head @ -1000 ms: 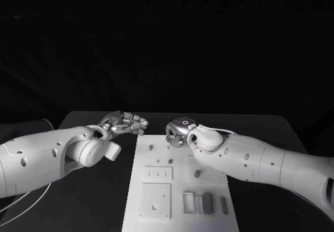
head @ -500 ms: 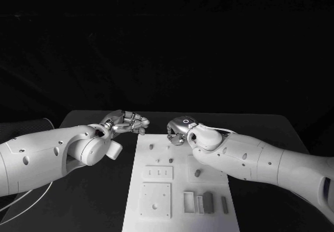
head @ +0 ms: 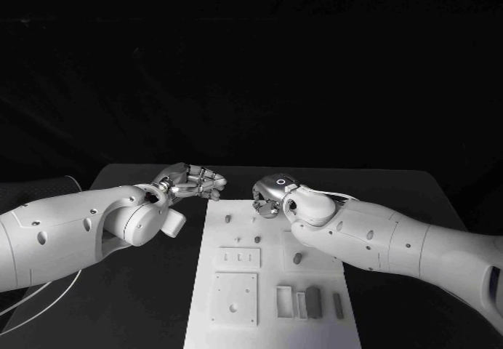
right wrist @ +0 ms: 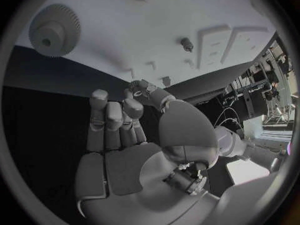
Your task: Assemble the parts on the task board
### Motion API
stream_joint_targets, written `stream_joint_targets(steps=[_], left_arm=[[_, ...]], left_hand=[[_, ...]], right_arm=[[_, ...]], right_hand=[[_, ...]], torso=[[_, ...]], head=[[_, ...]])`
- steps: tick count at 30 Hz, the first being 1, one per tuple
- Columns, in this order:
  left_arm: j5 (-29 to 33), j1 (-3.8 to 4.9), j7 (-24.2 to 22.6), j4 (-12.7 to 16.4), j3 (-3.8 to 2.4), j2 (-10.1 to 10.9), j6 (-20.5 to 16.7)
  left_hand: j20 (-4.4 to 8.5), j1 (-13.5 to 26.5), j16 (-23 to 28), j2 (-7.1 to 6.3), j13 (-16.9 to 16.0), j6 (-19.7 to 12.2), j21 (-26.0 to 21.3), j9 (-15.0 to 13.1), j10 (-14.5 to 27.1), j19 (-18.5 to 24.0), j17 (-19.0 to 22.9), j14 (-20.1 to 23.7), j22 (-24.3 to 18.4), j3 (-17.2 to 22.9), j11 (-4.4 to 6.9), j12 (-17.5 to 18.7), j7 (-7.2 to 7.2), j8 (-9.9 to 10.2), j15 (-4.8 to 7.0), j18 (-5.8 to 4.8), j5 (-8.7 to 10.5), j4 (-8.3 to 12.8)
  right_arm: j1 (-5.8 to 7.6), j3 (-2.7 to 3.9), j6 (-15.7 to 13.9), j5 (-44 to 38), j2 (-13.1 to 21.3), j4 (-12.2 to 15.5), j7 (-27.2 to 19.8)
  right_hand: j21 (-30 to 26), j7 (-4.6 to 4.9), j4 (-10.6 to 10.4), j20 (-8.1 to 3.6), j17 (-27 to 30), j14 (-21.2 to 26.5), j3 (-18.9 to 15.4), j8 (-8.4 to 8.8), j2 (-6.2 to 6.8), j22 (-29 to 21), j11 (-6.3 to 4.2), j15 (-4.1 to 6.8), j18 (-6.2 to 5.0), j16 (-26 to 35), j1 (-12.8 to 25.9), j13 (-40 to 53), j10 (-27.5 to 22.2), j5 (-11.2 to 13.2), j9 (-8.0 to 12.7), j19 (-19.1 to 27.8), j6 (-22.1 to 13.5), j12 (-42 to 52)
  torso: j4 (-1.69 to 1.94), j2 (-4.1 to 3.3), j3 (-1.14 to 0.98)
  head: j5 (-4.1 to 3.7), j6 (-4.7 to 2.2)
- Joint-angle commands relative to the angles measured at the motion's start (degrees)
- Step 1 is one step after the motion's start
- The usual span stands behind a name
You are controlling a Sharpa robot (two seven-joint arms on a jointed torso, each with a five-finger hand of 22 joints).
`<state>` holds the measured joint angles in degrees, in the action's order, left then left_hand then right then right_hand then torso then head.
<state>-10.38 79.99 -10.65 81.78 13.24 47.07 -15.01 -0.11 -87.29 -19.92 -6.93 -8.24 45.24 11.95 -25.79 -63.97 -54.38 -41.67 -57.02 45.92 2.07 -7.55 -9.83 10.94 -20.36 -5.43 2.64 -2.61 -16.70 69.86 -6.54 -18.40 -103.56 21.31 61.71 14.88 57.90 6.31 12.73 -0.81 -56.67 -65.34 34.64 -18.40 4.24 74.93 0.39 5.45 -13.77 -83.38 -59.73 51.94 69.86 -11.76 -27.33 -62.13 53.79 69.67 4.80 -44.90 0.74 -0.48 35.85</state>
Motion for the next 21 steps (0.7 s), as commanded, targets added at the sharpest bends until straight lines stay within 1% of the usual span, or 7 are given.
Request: stream_joint_targets(steps=[1, 9, 11, 18, 21], left_arm=[[-0.1, 0.08, -0.4, -0.1, -0.05, -0.3, 0.8], [-0.1, 0.08, -0.4, 0.0, -0.05, -0.3, 0.8], [-0.1, 0.08, -0.4, 0.1, -0.06, -0.3, 0.9], [-0.2, 0.09, -0.3, 0.2, -0.08, -0.2, 1.1], [-0.2, 0.09, -0.3, 0.1, -0.09, -0.2, 1.0]], left_hand=[[0.27, 0.4, 0.4, -0.06, -0.1, -0.1, -0.4, 0.0, -0.2, -0.1, -0.1, -0.3, -0.1, 0.4, -0.05, 0.3, 0.12, 0.3, -0.09, 0.82, -0.20, 0.0], [0.27, 0.4, 0.4, -0.07, -0.1, -0.1, -0.4, 0.0, -0.2, -0.1, -0.1, -0.3, -0.1, 0.5, -0.05, 0.4, 0.12, 0.3, -0.09, 0.82, -0.20, 0.0], [0.27, 0.4, 0.4, -0.07, -0.1, -0.1, -0.4, 0.0, -0.2, -0.1, -0.1, -0.3, -0.1, 0.5, -0.05, 0.4, 0.12, 0.3, -0.09, 0.82, -0.20, 0.0], [0.26, 0.4, 0.5, -0.09, -0.1, -0.1, -0.4, 0.0, -0.2, -0.1, -0.2, -0.3, -0.1, 0.5, -0.06, 0.4, 0.13, 0.3, -0.10, 0.81, -0.20, 0.0], [0.26, 0.4, 0.5, -0.11, -0.1, -0.1, -0.4, 0.0, -0.2, -0.1, -0.2, -0.2, -0.1, 0.5, -0.06, 0.4, 0.13, 0.3, -0.10, 0.81, -0.19, 0.0]], right_arm=[[-0.01, 0.00, 1.1, -0.4, -0.1, 0.1, -0.5], [-0.15, -0.13, 1.1, -0.4, -0.5, -0.3, -0.3], [-0.21, -0.14, 1.1, -0.4, -0.6, -0.6, -0.3], [-0.35, -0.27, 1.5, -0.5, -0.7, -1.1, 0.2], [-0.40, -0.34, 1.6, -0.5, -0.7, -0.9, 0.3]], right_hand=[[0.1, 0.44, -0.3, -0.32, 0.1, -0.3, 0.0, 0.02, 0.58, 0.7, -0.07, 0.04, -1.23, -0.1, 0.1, -0.1, 0.3, -0.2, 0.0, 0.0, 0.3, -0.1], [0.1, 0.45, -0.3, -0.33, 0.1, -0.3, 0.0, 0.05, 0.63, 0.7, -0.06, 0.04, -1.23, -0.1, 0.1, -0.1, 0.4, -0.2, 0.0, 0.0, 0.3, -0.1], [0.1, 0.45, -0.3, -0.34, 0.1, -0.3, 0.0, 0.06, 0.63, 0.7, -0.06, 0.04, -1.23, -0.1, 0.1, -0.1, 0.4, -0.1, 0.0, 0.0, 0.3, -0.1], [0.1, 0.44, -0.4, -0.36, 0.1, -0.4, 0.0, 0.08, 0.65, 0.7, -0.07, 0.05, -1.23, -0.2, 0.1, -0.1, 0.5, -0.1, 0.0, -0.1, 0.3, -0.1], [0.1, 0.44, -0.4, -0.37, 0.2, -0.4, 0.0, 0.09, 0.65, 0.6, -0.07, 0.05, -1.23, -0.2, 0.1, -0.1, 0.5, -0.1, 0.0, -0.1, 0.4, -0.1]], torso=[[0.04, 0.03, 0.09], [0.10, -0.03, 0.07], [0.08, -0.03, 0.09], [0.18, -0.06, 0.15], [0.06, -0.06, 0.12]], head=[[-0.01, 0.17], [0.16, 0.25], [0.20, 0.30], [0.26, 0.40], [0.37, 0.45]])
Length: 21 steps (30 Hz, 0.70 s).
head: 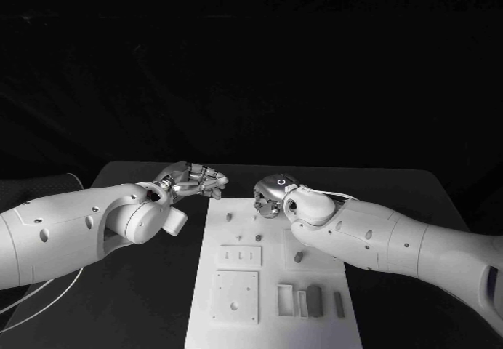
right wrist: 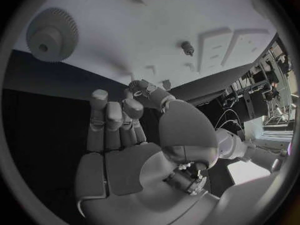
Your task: Assemble the parts on the task board
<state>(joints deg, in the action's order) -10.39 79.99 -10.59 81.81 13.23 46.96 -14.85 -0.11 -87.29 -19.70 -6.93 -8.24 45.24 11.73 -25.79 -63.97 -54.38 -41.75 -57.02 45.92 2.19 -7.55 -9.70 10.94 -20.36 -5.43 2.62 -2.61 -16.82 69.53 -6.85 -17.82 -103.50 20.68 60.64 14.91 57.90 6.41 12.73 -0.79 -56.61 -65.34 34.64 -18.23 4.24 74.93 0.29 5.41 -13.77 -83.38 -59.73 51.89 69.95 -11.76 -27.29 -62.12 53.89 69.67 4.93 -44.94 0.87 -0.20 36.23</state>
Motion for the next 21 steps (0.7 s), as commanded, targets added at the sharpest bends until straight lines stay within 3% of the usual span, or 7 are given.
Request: stream_joint_targets(steps=[1, 21], left_arm=[[-0.2, 0.09, -0.3, 0.0, -0.08, -0.2, 0.9], [-0.2, 0.09, -0.2, -0.4, -0.06, -0.4, 1.1]], left_hand=[[0.26, 0.4, 0.3, -0.11, -0.1, -0.1, -0.2, 0.0, -0.2, -0.1, -0.1, -0.2, -0.1, 0.4, -0.06, 0.3, 0.13, 0.4, -0.10, 0.83, -0.20, 0.1], [0.25, 0.4, 0.4, -0.10, -0.1, -0.1, -0.3, 0.0, -0.2, -0.1, -0.2, -0.3, 0.0, 0.4, -0.08, 0.4, 0.16, 0.4, -0.12, 0.82, -0.20, 0.1]], right_arm=[[-0.07, -0.03, 1.1, -0.5, 0.0, 0.5, 0.4], [-0.09, -0.08, 1.0, -0.9, 0.0, 0.7, 1.5]], right_hand=[[0.1, 0.34, -0.4, -0.40, 0.1, -0.4, 0.0, -0.08, 0.65, 0.6, 0.03, 0.10, -1.23, -0.2, 0.1, -0.1, 0.4, -0.1, -0.1, -0.1, 0.3, -0.1], [0.1, 0.34, -0.4, -0.44, 0.2, -0.6, 0.1, -0.03, 0.67, 0.6, 0.02, 0.11, -1.23, -0.2, 0.1, -0.1, 0.5, 0.0, -0.1, -0.2, 0.3, -0.1]], torso=[[-0.14, -0.01, -0.03], [-0.13, 0.02, -0.01]], head=[[0.13, 0.11], [0.12, 0.17]])
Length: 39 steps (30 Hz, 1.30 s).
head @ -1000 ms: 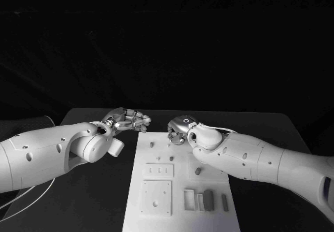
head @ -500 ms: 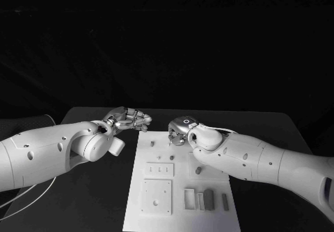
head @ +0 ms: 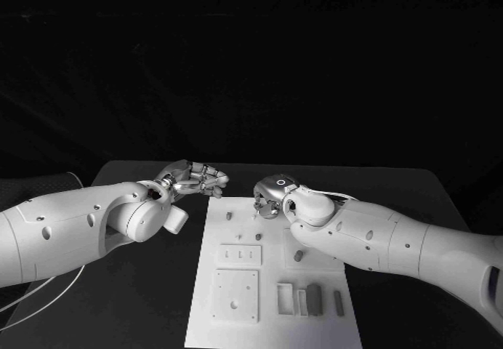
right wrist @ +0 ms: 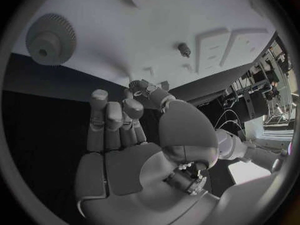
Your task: Assemble the parts on the task board
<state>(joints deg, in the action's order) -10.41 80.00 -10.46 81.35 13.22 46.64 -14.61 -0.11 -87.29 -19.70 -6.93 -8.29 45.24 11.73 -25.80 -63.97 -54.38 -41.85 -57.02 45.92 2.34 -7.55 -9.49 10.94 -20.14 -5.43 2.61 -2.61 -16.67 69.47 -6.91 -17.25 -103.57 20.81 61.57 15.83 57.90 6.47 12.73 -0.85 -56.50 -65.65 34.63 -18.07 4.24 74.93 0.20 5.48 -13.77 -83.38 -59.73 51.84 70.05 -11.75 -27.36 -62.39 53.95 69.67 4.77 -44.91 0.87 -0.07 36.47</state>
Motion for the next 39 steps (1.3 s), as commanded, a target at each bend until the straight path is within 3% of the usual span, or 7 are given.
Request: stream_joint_targets(steps=[1, 18, 39], left_arm=[[-0.2, 0.08, -0.3, 0.1, -0.06, -0.1, 0.9], [-0.2, 0.08, -0.3, 0.0, -0.07, -0.2, 0.9], [-0.2, 0.14, -0.1, 0.0, -0.10, -0.3, 0.8]], left_hand=[[0.25, 0.4, 0.4, -0.09, -0.1, -0.1, -0.3, 0.0, -0.2, -0.1, -0.1, -0.3, 0.0, 0.3, -0.08, 0.2, 0.16, 0.2, -0.12, 0.82, -0.20, -0.1], [0.25, 0.4, 0.5, -0.06, -0.1, -0.1, -0.3, 0.0, -0.3, -0.1, -0.2, -0.3, 0.0, 0.3, -0.07, 0.3, 0.16, 0.2, -0.12, 0.82, -0.20, -0.1], [0.25, 0.4, 0.5, -0.10, -0.1, -0.1, -0.4, 0.0, -0.3, -0.1, -0.3, -0.3, 0.0, 0.4, -0.06, 0.3, 0.15, 0.3, -0.12, 0.82, -0.20, 0.0]], right_arm=[[-0.03, -0.02, 0.3, -0.8, -0.2, -0.3, 0.6], [-0.05, -0.01, -2.7, -0.8, -0.3, -0.4, 0.9], [-0.05, -0.24, 0.1, -0.1, -0.8, -1.2, 1.0]], right_hand=[[0.1, 0.28, -0.4, -0.38, 0.1, -0.3, 0.1, -0.19, 0.67, 0.6, 0.11, 0.04, -1.23, -0.2, 0.1, -0.1, 0.4, 0.0, -0.1, 0.0, 0.2, -0.1], [0.0, 0.28, -0.5, -0.43, 0.1, -0.4, 0.1, -0.11, 0.81, 0.5, 0.11, 0.04, -1.23, -0.2, 0.0, -0.1, 0.5, -0.3, -0.1, -0.1, 0.2, -0.2], [0.0, 0.30, -0.5, -0.46, 0.3, -0.4, 0.1, 0.00, 0.99, 0.5, 0.13, 0.03, -1.23, -0.1, 0.0, -0.2, 0.6, -0.4, -0.2, -0.1, 0.2, -0.2]], torso=[[0.03, 0.00, -0.01], [0.12, -0.01, 0.10], [0.00, -0.08, -0.02]], head=[[-0.01, -0.08], [-0.06, -0.31], [0.13, -0.19]])
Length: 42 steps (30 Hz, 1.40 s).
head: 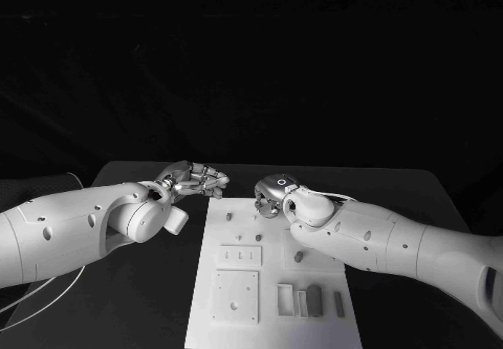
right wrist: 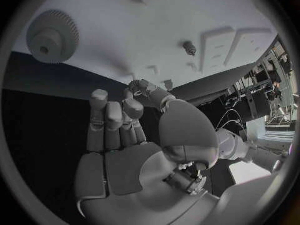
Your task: Assemble the parts on the task board
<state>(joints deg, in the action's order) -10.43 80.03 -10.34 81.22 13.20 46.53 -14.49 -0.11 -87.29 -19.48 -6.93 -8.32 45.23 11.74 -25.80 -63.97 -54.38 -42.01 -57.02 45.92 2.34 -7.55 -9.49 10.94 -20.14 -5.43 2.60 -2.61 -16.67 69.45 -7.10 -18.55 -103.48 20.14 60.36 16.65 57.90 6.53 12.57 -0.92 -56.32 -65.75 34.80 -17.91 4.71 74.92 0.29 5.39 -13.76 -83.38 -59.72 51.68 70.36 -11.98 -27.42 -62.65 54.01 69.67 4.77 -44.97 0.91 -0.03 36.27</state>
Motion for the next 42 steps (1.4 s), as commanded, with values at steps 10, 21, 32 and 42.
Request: stream_joint_targets(steps=[10, 21, 32, 42], left_arm=[[-0.1, 0.11, -0.2, 0.0, -0.07, -0.4, 0.7], [-0.1, 0.14, -0.2, 0.0, -0.08, -0.5, 0.8], [-0.2, 0.31, -0.1, 0.1, -0.09, -0.3, 0.7], [-0.3, 0.30, -0.1, -0.5, -0.06, -0.8, 0.8]], left_hand=[[0.25, 0.4, 0.4, -0.10, -0.1, -0.1, -0.4, -0.1, -0.4, -0.1, -0.1, -0.3, 0.0, 0.4, -0.07, 0.4, 0.15, 0.3, -0.12, 0.83, -0.20, -0.1], [0.25, 0.4, 0.4, -0.12, -0.1, -0.1, -0.4, -0.1, -0.4, -0.1, -0.2, -0.3, 0.0, 0.4, -0.07, 0.4, 0.15, 0.3, -0.12, 0.83, -0.20, -0.1], [0.25, 0.4, 0.4, -0.12, -0.1, 0.0, -0.4, -0.1, -0.4, -0.2, -0.2, -0.3, 0.0, 0.4, -0.06, 0.5, 0.15, 0.3, -0.12, 0.83, -0.20, 0.0], [0.25, 0.4, 0.5, -0.13, -0.1, -0.1, -0.4, -0.1, -0.4, -0.2, -0.3, -0.3, 0.0, 0.4, -0.07, 0.5, 0.16, 0.3, -0.12, 0.83, -0.20, -0.1]], right_arm=[[-0.04, -0.25, 1.5, -0.2, -0.5, -0.3, 0.5], [-0.23, -0.42, 1.3, -0.2, -1.0, -1.3, 0.4], [-0.44, -0.66, 0.8, 0.9, -1.1, -1.7, 0.3], [-0.44, -0.67, -0.8, 1.2, -0.7, -0.9, 0.3]], right_hand=[[0.0, 0.24, -0.4, -0.38, 0.1, -0.4, -0.1, -0.12, 0.51, 0.4, 0.04, 0.11, -1.24, -0.1, 0.1, -0.1, 0.3, 0.0, -0.1, 0.2, 0.1, -0.3], [-0.1, 0.25, -0.4, -0.38, 0.2, -0.3, -0.1, -0.07, 0.53, 0.4, 0.05, 0.10, -1.24, -0.1, 0.1, -0.1, 0.3, 0.1, -0.1, 0.2, 0.1, -0.3], [-0.6, 1.55, -1.3, -0.23, 0.6, 0.0, 0.0, 2.64, 2.93, 0.1, 1.25, -0.88, -1.24, 0.3, 0.3, -0.4, 0.0, 0.8, 0.9, 0.4, -4.2, -0.8], [-0.9, 2.96, -5.0, -0.16, 0.8, 0.1, 1.1, 4.68, 6.95, -0.2, 2.62, -2.22, -1.24, 0.3, 0.2, -0.7, -0.4, 4.9, 2.0, 0.1, -7.7, -0.7]], torso=[[0.07, 0.00, 0.02], [0.06, 0.00, 0.06], [-0.03, -0.02, 0.04], [-0.04, -0.04, 0.00]], head=[[0.16, 0.16], [0.10, 0.09], [0.34, 0.23], [0.32, 0.21]])
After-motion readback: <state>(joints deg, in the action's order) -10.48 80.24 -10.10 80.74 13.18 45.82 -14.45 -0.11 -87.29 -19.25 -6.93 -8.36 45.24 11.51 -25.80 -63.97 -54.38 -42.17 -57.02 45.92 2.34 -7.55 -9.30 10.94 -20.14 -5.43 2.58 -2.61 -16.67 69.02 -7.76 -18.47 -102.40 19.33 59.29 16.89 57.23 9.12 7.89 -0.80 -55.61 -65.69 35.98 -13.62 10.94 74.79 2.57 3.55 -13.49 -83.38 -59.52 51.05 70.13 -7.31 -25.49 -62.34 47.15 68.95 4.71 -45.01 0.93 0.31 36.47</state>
